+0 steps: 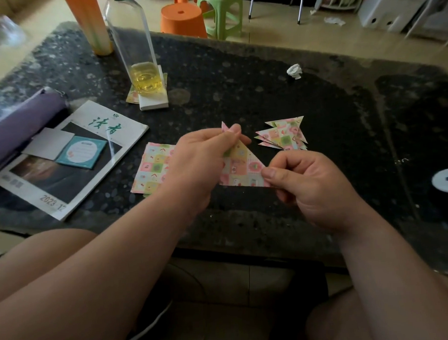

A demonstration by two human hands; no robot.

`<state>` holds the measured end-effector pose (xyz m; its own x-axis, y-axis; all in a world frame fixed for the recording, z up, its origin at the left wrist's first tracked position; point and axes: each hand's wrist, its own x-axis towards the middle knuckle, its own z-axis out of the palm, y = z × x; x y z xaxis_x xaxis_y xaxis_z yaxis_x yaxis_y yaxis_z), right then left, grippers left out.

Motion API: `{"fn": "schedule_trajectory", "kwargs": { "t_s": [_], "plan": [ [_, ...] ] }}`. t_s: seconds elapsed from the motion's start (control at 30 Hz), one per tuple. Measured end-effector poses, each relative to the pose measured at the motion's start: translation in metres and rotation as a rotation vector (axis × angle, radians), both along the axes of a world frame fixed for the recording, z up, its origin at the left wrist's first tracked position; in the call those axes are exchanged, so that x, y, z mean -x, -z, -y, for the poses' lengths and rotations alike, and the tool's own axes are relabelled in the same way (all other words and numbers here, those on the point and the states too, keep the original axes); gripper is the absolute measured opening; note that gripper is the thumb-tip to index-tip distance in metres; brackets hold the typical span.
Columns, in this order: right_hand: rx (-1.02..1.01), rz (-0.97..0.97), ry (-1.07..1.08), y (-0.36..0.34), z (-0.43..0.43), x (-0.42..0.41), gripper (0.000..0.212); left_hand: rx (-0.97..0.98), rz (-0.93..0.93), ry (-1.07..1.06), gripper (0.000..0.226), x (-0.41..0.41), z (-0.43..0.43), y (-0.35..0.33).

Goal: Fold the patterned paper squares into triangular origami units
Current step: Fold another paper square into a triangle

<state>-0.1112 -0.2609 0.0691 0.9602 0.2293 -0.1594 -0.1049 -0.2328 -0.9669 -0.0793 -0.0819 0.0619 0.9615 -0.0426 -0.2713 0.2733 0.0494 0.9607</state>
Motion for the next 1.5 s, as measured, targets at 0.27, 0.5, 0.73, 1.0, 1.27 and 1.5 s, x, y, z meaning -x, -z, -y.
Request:
{"fn": "schedule_trajectory", "kwargs": {
  "t_s": [0.27, 0.5, 0.73, 1.0, 1.27, 1.5],
  "plan": [
    [-0.002, -0.008, -0.022, 0.001, 0.005, -0.001, 0.030, 0.008, 0.005, -0.079, 0.032, -0.001, -0.002, 0.000],
    [-0.030, -0.029, -0.001, 0.004, 0.003, -0.003, 0.030, 0.219, -0.122, -0.068, 0.034, -0.002, 0.001, 0.001],
    [-0.070, -0.083, 0.239, 0.014, 0.003, -0.008, 0.035, 0.260, -0.306, 0.096, 0.035, -0.015, -0.011, 0.005],
    [-0.022, -0.280, 0.249, 0.019, -0.003, -0.010, 0.029, 0.148, -0.263, 0.139, 0.009, -0.005, -0.008, 0.011],
    [-0.079, -0.260, 0.169, 0.015, -0.004, -0.007, 0.024, -0.098, -0.170, 0.024, 0.019, -0.004, -0.010, 0.012],
    [0.452, 0.305, 0.192, 0.022, 0.006, -0.005, 0.009, 0.105, -0.224, 0.054, 0.014, -0.016, -0.022, 0.008]
  ]
}}
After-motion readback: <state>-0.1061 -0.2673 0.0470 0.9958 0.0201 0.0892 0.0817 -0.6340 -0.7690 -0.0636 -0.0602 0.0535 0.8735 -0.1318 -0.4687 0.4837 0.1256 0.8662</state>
